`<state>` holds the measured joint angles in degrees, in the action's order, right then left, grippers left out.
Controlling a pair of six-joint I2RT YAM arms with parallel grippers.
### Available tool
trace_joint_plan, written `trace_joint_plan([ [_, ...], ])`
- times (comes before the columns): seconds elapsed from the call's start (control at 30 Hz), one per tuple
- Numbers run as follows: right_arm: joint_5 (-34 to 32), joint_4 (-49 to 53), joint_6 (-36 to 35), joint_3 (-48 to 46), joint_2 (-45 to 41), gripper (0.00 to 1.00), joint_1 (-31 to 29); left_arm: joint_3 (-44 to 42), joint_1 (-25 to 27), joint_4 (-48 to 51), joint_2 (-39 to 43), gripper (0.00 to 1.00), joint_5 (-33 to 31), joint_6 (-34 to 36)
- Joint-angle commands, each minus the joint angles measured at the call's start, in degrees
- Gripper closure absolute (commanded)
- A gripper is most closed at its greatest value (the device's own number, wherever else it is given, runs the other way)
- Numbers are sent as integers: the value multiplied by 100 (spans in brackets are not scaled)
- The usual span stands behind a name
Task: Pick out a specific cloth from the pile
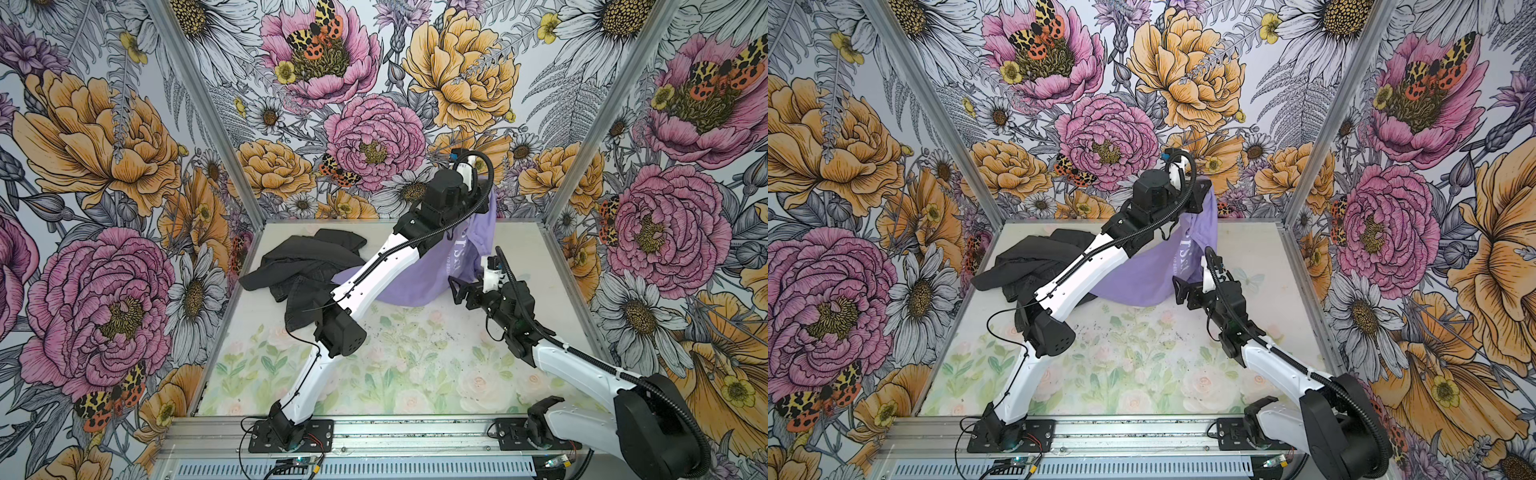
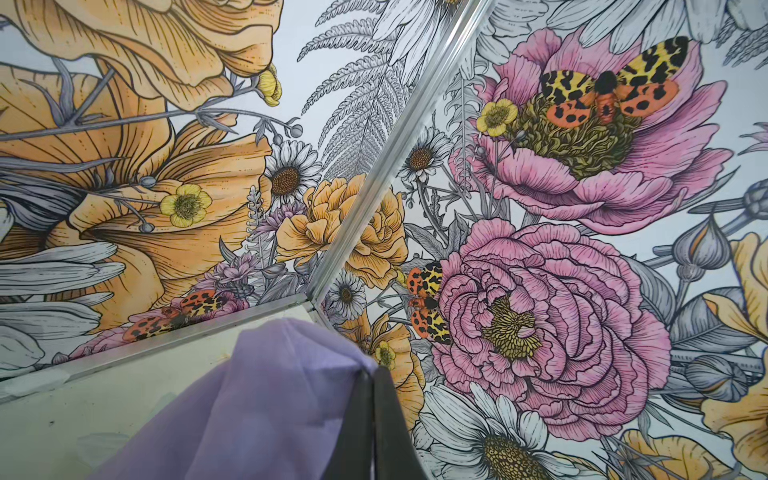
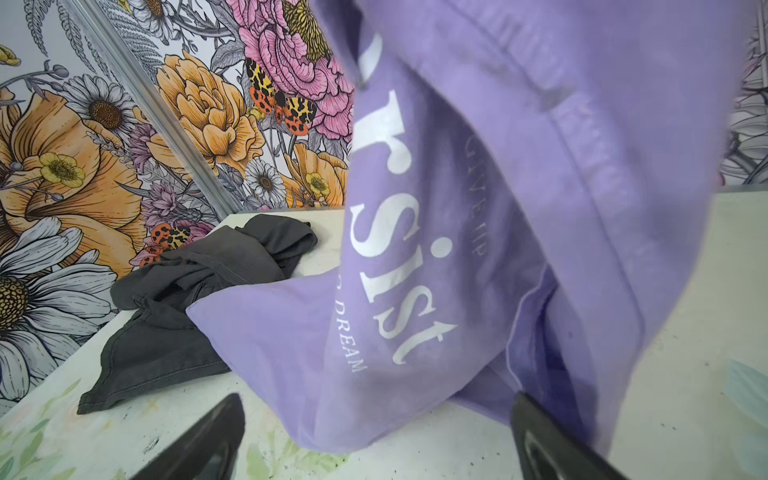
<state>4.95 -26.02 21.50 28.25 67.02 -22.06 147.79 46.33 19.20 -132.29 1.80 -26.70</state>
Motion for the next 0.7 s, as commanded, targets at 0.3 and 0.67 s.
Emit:
trace_joint_plan([
  [0.3, -1756, 1831, 28, -49, -2327, 1, 36, -1446, 102, -508, 480, 100, 180, -74],
  [0.67, -2969, 3991, 388, 99, -3971, 1, 114, -1612, 423, -715, -238, 48, 294, -186],
])
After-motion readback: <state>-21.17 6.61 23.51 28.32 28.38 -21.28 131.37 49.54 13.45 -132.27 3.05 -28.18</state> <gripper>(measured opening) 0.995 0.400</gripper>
